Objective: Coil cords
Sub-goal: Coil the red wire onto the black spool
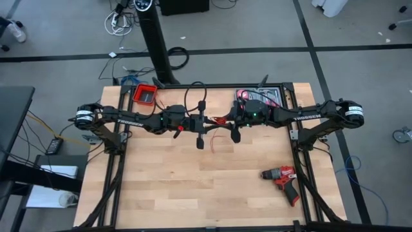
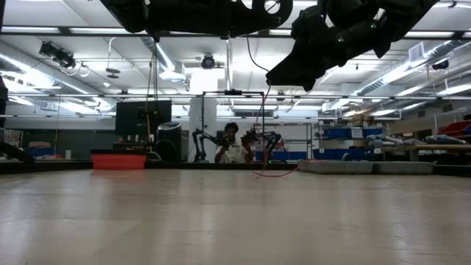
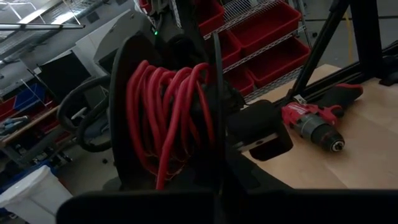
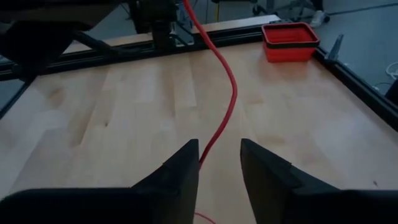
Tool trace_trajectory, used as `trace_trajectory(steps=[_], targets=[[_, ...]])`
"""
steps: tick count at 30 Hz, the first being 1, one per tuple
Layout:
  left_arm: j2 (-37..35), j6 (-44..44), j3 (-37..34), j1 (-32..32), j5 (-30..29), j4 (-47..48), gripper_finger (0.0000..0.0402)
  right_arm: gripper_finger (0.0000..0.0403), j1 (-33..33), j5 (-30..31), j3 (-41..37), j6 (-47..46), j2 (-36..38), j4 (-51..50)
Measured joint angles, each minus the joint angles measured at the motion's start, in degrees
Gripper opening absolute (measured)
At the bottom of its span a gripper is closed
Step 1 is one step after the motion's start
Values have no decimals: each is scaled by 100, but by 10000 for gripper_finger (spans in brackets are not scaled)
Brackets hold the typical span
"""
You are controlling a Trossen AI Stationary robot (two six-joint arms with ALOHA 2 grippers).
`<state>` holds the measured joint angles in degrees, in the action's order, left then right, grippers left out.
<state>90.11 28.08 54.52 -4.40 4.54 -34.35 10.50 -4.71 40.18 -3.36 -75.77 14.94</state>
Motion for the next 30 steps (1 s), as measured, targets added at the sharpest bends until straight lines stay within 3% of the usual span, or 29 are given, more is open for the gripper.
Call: trace_trajectory(steps=[11, 19, 30], targets=[[0, -2, 0, 2, -2, -2, 6, 8, 0, 20, -1, 74, -2, -38], [0, -2, 0, 1, -6, -2, 6, 3, 0, 21, 0, 152, -2, -156], [0, -323, 1, -46, -132, 415, 6, 1, 0, -268, 0, 658, 199, -1494]])
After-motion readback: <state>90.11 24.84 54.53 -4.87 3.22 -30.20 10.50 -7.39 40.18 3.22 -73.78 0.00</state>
